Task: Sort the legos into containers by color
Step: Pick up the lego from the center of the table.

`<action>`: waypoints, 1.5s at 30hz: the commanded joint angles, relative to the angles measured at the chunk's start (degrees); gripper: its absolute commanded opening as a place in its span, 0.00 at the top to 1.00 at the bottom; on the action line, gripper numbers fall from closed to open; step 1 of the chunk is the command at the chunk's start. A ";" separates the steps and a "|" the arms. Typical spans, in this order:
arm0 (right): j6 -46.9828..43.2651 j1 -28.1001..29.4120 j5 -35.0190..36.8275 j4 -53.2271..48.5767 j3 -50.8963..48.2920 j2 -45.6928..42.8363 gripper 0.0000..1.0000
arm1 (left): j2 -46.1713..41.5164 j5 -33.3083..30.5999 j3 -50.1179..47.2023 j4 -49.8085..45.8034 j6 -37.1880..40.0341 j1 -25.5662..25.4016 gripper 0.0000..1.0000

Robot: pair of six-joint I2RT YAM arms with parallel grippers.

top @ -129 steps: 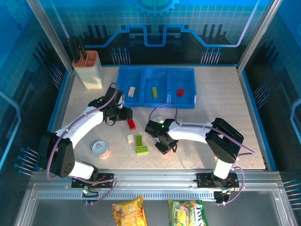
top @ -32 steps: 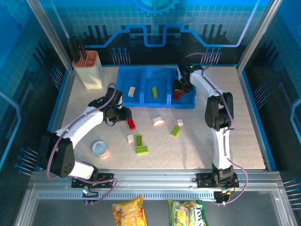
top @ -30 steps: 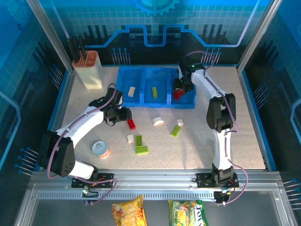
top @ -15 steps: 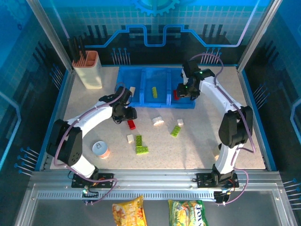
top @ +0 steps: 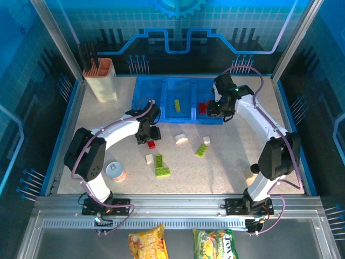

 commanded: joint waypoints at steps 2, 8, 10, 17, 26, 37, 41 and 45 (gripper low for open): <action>-0.16 -0.28 0.35 -0.40 -1.11 -1.50 0.56 | 2.06 -0.64 -1.90 -0.39 -1.58 -0.57 0.39; -0.07 -0.29 0.34 -0.44 -1.32 -1.67 0.56 | 3.47 -0.60 -2.84 0.61 -1.86 -0.51 0.40; -0.08 -0.29 0.32 -0.53 -1.39 -1.85 0.56 | 4.00 -0.24 -2.93 0.83 -1.86 -0.55 0.43; 0.10 -0.21 0.39 -0.67 -1.65 -2.21 0.56 | 4.50 0.20 -2.93 1.54 -1.69 -0.60 0.52; 0.11 -0.21 0.70 -1.15 -1.32 -2.55 0.56 | 4.19 0.51 -2.41 1.28 -1.15 -0.62 0.62; 0.04 -0.38 1.34 -1.30 -2.89 -4.35 0.56 | 3.21 1.21 2.19 -1.07 0.99 -1.80 0.65; 0.19 -1.23 1.47 -1.18 -4.89 -5.82 0.56 | 3.78 1.44 5.79 -2.37 1.56 -3.01 0.65; 0.35 -2.77 0.83 -0.52 -7.82 -7.92 0.56 | 4.73 1.99 9.92 -3.01 2.18 -4.40 0.66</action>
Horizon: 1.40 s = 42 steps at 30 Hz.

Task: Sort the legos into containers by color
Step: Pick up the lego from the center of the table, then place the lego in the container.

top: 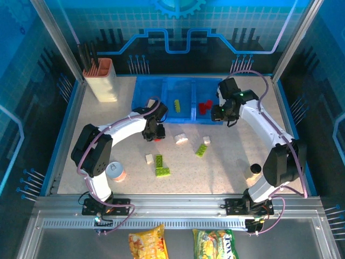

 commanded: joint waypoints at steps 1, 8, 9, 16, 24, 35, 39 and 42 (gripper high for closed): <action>0.30 -1.68 0.15 -0.40 -2.35 -3.12 0.57 | 0.98 1.50 4.11 -2.22 1.72 -1.50 0.66; -0.26 -5.28 -0.90 0.19 -6.89 -6.78 0.57 | 4.63 2.76 12.36 -2.66 2.80 -4.02 0.67; -0.44 -5.84 -0.99 0.18 -7.41 -7.24 0.57 | 5.31 3.11 13.93 -2.68 3.09 -4.47 0.67; -1.06 -9.25 -2.04 0.23 -10.25 -10.37 0.57 | 9.61 5.16 23.79 -0.79 5.04 -7.46 0.67; -0.27 -9.60 -2.61 0.47 -12.06 -12.33 0.57 | 17.35 6.68 37.80 0.25 8.04 -9.80 0.67; 0.00 -9.87 -0.77 -0.42 -13.07 -15.20 0.58 | 27.59 8.90 51.90 4.97 9.55 -10.95 0.69; 0.06 -10.02 -0.74 -0.68 -13.20 -15.85 0.58 | 31.20 9.50 55.13 8.03 9.44 -11.20 0.69; 0.01 -10.08 -0.60 -1.04 -13.20 -16.42 0.58 | 34.40 9.30 58.66 8.14 9.88 -11.21 0.69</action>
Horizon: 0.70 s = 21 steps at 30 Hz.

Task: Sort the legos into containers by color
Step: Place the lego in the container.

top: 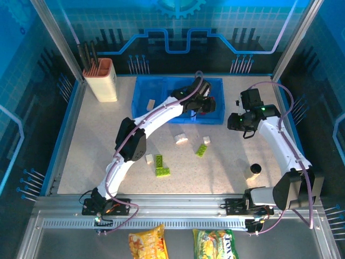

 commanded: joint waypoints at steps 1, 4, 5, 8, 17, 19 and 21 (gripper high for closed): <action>0.22 -1.07 0.91 -1.46 -0.77 -1.91 0.58 | 3.67 1.21 4.74 2.07 1.61 -0.52 0.69; 0.09 -1.09 0.94 -1.80 -0.68 -2.27 0.58 | 5.61 1.31 5.42 4.50 1.94 -0.51 0.69; 0.07 -1.18 0.96 -1.93 -0.62 -2.41 0.58 | 6.04 1.46 5.17 5.67 2.10 -0.49 0.69; 0.09 -1.18 0.96 -2.07 -0.81 -2.89 0.58 | 7.76 1.91 5.18 8.34 2.28 -0.50 0.67; 0.11 -1.18 0.61 -2.52 -1.78 -3.76 0.59 | 13.16 3.13 6.44 11.90 3.25 -0.56 0.67; 0.09 -1.18 0.61 -2.58 -1.99 -3.95 0.59 | 14.07 2.85 6.77 11.95 3.31 -0.56 0.66; 0.08 -1.13 0.50 -2.60 -2.17 -4.13 0.59 | 14.77 2.76 7.04 12.20 3.18 -0.53 0.64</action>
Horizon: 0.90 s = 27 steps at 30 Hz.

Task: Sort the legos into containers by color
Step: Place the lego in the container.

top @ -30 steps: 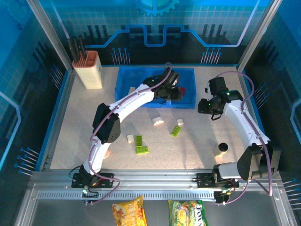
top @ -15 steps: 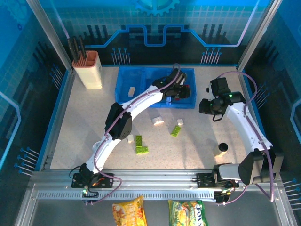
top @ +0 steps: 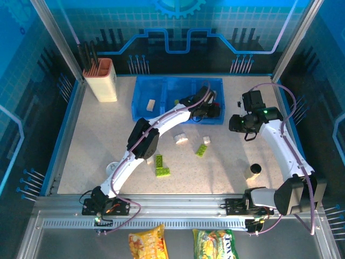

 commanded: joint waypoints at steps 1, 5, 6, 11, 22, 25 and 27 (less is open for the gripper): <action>0.19 -1.07 -0.12 -1.55 -1.03 -1.43 0.59 | 1.60 1.18 2.40 1.84 1.34 -0.41 0.63; 0.19 -1.02 -0.51 -1.68 -1.52 -1.28 0.59 | 2.30 0.90 2.72 2.18 1.29 -0.34 0.60; 0.19 -1.03 -0.53 -1.68 -1.65 -1.40 0.59 | 2.28 0.87 2.74 2.26 1.25 -0.38 0.60; 0.28 -0.95 -1.34 -1.77 -1.44 -1.87 0.58 | 2.01 0.83 3.52 2.08 1.27 -0.38 0.56; 1.29 0.77 -1.41 -1.55 -0.27 -1.35 0.59 | -2.82 0.06 3.73 0.02 3.40 -0.37 0.57; 1.74 1.89 -1.31 -1.20 -0.06 -0.78 0.59 | -5.31 0.02 2.98 -1.32 4.03 -0.43 0.59; 2.19 2.83 -1.14 -0.95 0.17 -0.33 0.59 | -7.20 -0.04 2.21 -2.45 4.31 -0.41 0.59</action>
